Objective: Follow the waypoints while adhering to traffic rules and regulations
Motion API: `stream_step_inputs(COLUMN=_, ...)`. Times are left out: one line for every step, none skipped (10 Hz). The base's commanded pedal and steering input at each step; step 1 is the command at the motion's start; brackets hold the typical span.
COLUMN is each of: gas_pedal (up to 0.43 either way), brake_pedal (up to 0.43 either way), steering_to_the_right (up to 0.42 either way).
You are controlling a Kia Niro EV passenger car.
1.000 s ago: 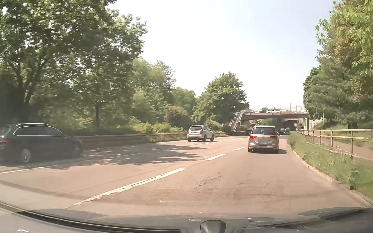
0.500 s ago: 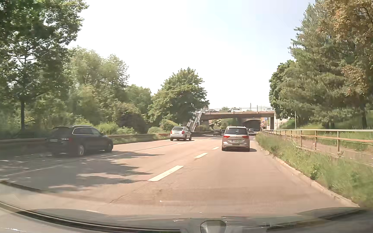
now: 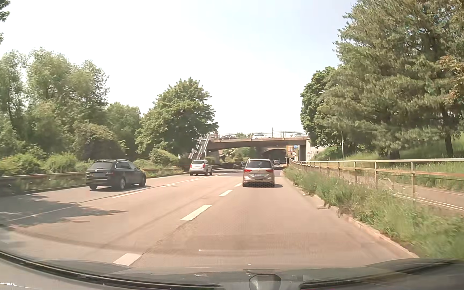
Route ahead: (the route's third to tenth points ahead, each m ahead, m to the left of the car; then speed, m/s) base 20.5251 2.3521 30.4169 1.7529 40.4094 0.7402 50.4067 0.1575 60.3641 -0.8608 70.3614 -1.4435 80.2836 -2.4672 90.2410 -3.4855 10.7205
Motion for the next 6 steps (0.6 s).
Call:
stream_step_inputs(gas_pedal=0.287, brake_pedal=0.000, steering_to_the_right=0.064)
stream_step_inputs(gas_pedal=0.287, brake_pedal=0.000, steering_to_the_right=0.054)
stream_step_inputs(gas_pedal=0.287, brake_pedal=0.000, steering_to_the_right=0.041)
stream_step_inputs(gas_pedal=0.287, brake_pedal=0.000, steering_to_the_right=0.030)
stream_step_inputs(gas_pedal=0.299, brake_pedal=0.000, steering_to_the_right=0.021)
stream_step_inputs(gas_pedal=0.311, brake_pedal=0.000, steering_to_the_right=0.016)
